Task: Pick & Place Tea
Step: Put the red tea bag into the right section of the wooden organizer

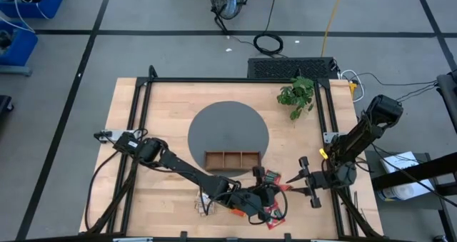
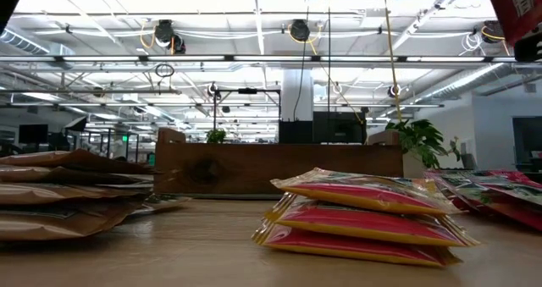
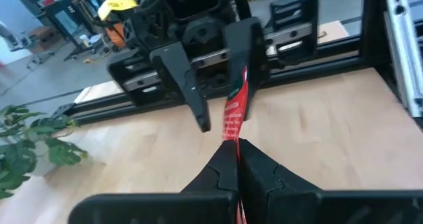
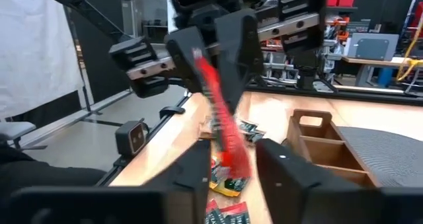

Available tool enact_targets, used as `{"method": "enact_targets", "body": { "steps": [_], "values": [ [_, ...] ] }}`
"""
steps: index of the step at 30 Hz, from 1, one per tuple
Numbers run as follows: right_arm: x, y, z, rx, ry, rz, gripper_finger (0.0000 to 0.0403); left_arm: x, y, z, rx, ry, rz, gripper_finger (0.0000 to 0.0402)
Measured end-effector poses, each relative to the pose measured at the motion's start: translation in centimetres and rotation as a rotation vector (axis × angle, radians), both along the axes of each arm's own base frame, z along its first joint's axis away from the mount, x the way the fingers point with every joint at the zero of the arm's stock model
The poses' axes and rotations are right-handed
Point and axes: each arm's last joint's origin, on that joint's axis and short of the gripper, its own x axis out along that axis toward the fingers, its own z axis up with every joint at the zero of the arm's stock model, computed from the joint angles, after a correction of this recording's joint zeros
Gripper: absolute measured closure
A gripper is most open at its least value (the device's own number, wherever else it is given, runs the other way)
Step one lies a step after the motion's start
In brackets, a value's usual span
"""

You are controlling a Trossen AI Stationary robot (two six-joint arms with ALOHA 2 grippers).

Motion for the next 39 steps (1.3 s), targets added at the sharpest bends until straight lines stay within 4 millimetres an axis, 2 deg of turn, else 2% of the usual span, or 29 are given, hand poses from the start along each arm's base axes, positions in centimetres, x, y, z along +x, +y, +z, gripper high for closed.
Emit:
{"method": "enact_targets", "body": {
  "steps": [3,5,10,15,20,24,27,30,33,36,39],
  "values": [
    [0.1,-0.1,0.0,-0.019,-0.003,-0.007,0.038,0.1,0.2,-0.1,-0.014,0.007,0.002,0.0391],
    [0.1,-0.1,0.0,-0.032,-0.005,-0.007,0.0395,0.1,0.3,-0.2,-0.021,0.023,-0.011,0.0388],
    [0.1,-0.1,0.0,-0.032,-0.004,-0.008,0.04,0.0,0.4,-0.6,-0.007,0.061,-0.022,0.0387],
    [0.1,-0.1,-0.1,-0.025,0.003,-0.009,0.0402,-0.4,-0.1,-0.3,0.037,0.068,-0.028,0.0366],
    [0.1,-0.1,-0.3,-0.02,0.016,-0.016,0.0402,-1.1,-0.2,0.9,0.04,0.074,-0.012,0.0331],
    [0.1,-0.1,-0.3,-0.018,0.02,-0.018,0.0403,-2.4,-0.3,1.9,0.055,0.141,-0.003,0.0312],
    [0.1,-0.1,-0.3,-0.012,0.024,-0.017,0.0403,-4.6,-0.3,3.0,0.049,0.244,0.068,0.031],
    [0.1,-0.1,-0.5,-0.007,0.034,-0.015,0.0403,-7.8,-0.4,4.4,0.059,0.319,0.211,0.0309],
    [0.1,-0.1,-0.6,0.007,0.044,-0.015,0.0403,-11.2,-1.4,5.2,0.135,0.298,0.34,0.0309],
    [0.4,-0.1,-0.5,0.01,0.055,-0.029,0.0403,-14.4,-2.9,5.3,0.155,0.244,0.36,0.0311],
    [1.4,0.0,-0.2,-0.007,0.068,-0.07,0.0403,-17.8,-3.1,4.8,0.153,0.177,0.38,0.0338]
  ]
}}
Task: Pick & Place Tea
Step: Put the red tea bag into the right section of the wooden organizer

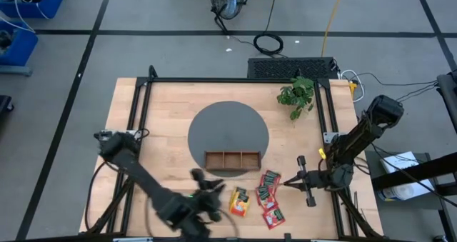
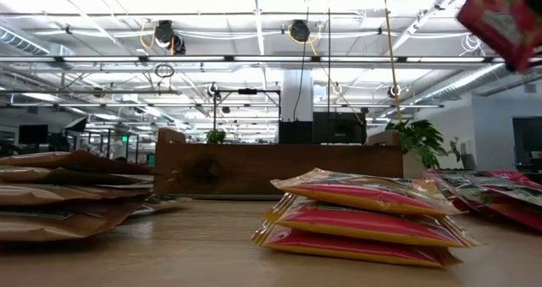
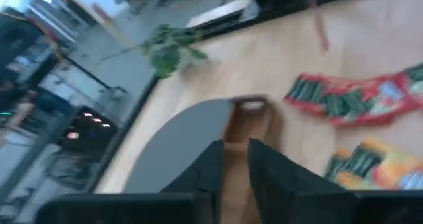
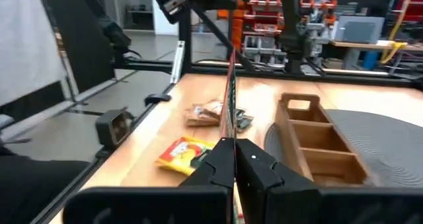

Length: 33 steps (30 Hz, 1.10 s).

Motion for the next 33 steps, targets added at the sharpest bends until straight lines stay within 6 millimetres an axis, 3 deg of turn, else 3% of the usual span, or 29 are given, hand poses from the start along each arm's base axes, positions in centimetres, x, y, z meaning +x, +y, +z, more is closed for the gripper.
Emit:
{"method": "enact_targets", "body": {
  "steps": [3,8,14,17,23,33],
  "values": [
    [1.6,0.0,0.4,-0.048,0.038,-0.044,0.0403,-2.8,1.2,-1.1,-0.04,-0.109,0.039,0.0386],
    [5.3,-1.1,2.4,-0.06,0.241,-0.052,0.0403,-5.6,4.5,-4.2,-0.127,-0.263,0.056,0.0397],
    [8.6,-3.8,6.6,-0.134,0.4,-0.146,0.0403,-6.0,8.1,-7.6,-0.208,-0.419,-0.071,0.0396],
    [10.2,-5.3,7.5,-0.136,0.411,-0.132,0.0403,-6.4,10.2,-9.1,-0.266,-0.479,-0.211,0.0398],
    [11.2,-7.9,6.1,-0.139,0.528,-0.175,0.0403,-7.0,12.3,-9.9,-0.429,-0.591,-0.35,0.0367],
    [12.6,-7.8,3.6,-0.15,0.611,-0.177,0.0403,-6.9,12.0,-9.7,-0.43,-0.592,-0.36,0.0356]
  ]
}}
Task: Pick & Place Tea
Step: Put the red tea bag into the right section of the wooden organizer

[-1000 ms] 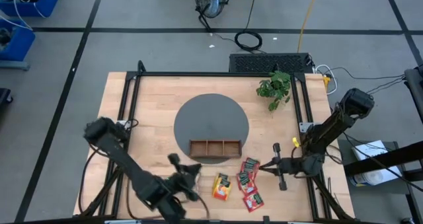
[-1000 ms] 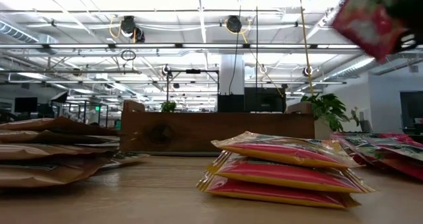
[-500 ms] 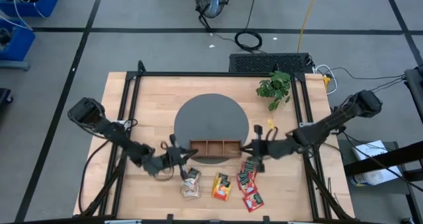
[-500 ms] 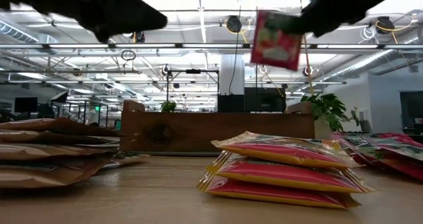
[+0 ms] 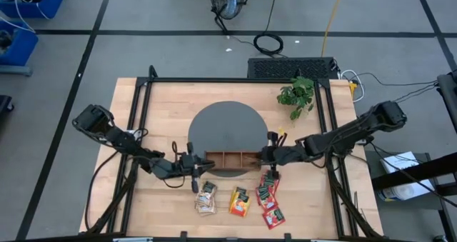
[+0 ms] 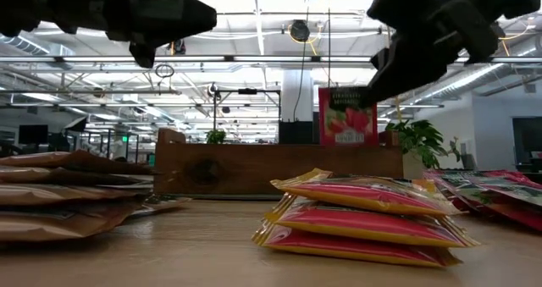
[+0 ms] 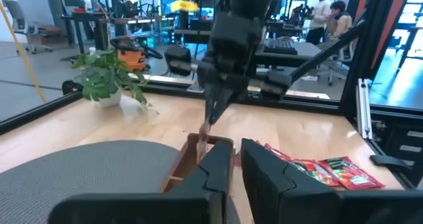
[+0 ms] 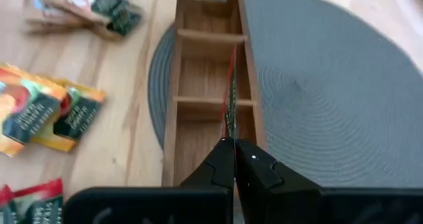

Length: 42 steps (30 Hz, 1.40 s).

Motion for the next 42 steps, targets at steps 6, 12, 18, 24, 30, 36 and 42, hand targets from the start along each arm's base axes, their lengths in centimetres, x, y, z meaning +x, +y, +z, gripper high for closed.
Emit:
{"method": "enact_targets", "body": {
  "steps": [6,12,18,24,30,36,42],
  "values": [
    [0.3,0.1,-0.7,0.002,0.022,-0.011,0.0403,0.0,0.0,0.1,0.002,-0.002,-0.001,0.0355],
    [0.3,0.1,-0.7,0.007,0.02,-0.016,0.0403,0.0,0.0,0.1,0.051,0.006,-0.001,0.0355],
    [0.1,-0.5,-1.7,0.002,0.055,-0.043,0.0403,0.1,0.1,0.1,0.091,0.012,0.006,0.0355],
    [0.7,-1.3,-2.6,-0.015,0.055,-0.057,0.0403,0.4,0.7,0.0,0.119,0.018,0.027,0.0355],
    [0.9,-1.4,-2.7,-0.054,0.053,-0.024,0.0399,0.7,1.2,0.0,0.139,0.026,0.048,0.0355],
    [1.2,-2.1,-2.6,-0.043,0.029,-0.059,0.037,0.8,1.6,0.0,0.142,0.031,0.055,0.0355],
    [1.4,-2.7,-2.6,-0.041,0.027,-0.083,0.032,0.8,1.6,0.0,0.14,0.031,0.053,0.0355]
  ]
}}
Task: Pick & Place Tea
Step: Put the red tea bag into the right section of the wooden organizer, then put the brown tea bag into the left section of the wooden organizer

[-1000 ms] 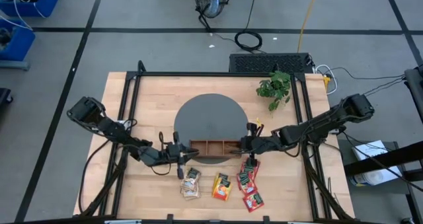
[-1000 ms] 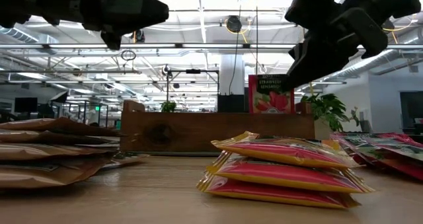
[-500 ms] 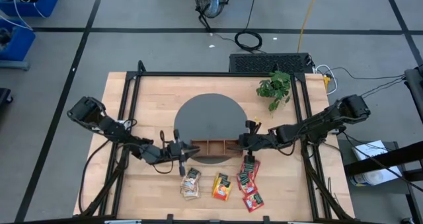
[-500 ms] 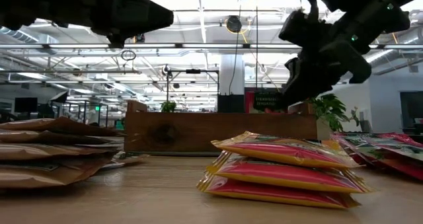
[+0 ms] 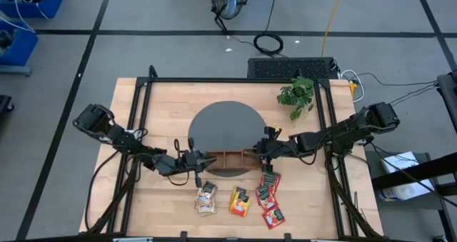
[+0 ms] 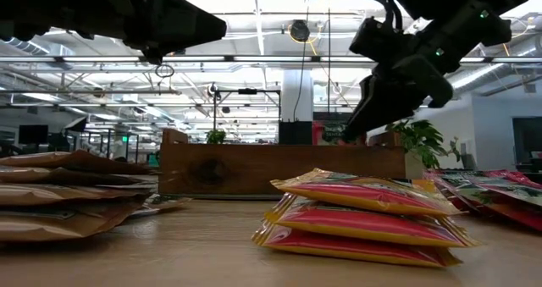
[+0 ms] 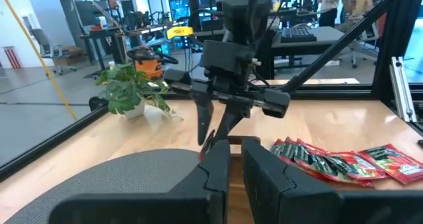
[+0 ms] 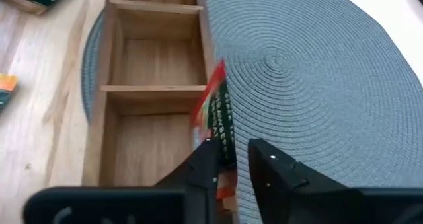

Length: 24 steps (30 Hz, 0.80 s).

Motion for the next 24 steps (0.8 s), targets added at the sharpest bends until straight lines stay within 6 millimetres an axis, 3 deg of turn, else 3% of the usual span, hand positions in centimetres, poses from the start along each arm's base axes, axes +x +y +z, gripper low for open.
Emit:
{"method": "enact_targets", "body": {
  "steps": [6,12,16,20,24],
  "values": [
    [0.2,-0.2,0.3,-0.078,-0.041,-0.043,0.0277,0.0,-0.1,0.0,-0.006,-0.001,-0.002,0.0355],
    [0.3,-0.3,1.1,-0.143,-0.092,-0.067,0.0262,-0.4,-1.0,-0.6,-0.013,0.051,-0.083,0.0355],
    [0.3,0.9,2.4,-0.054,-0.183,0.05,0.0261,-1.0,-2.3,-0.6,-0.021,0.059,-0.186,0.0355],
    [0.5,2.9,3.6,0.101,-0.295,0.272,0.0261,-1.6,-3.3,-0.4,-0.129,0.064,-0.271,0.0355],
    [0.8,5.2,3.3,0.193,-0.346,0.429,0.0261,-1.9,-4.5,-1.6,-0.22,0.213,-0.269,0.0355]
  ]
}}
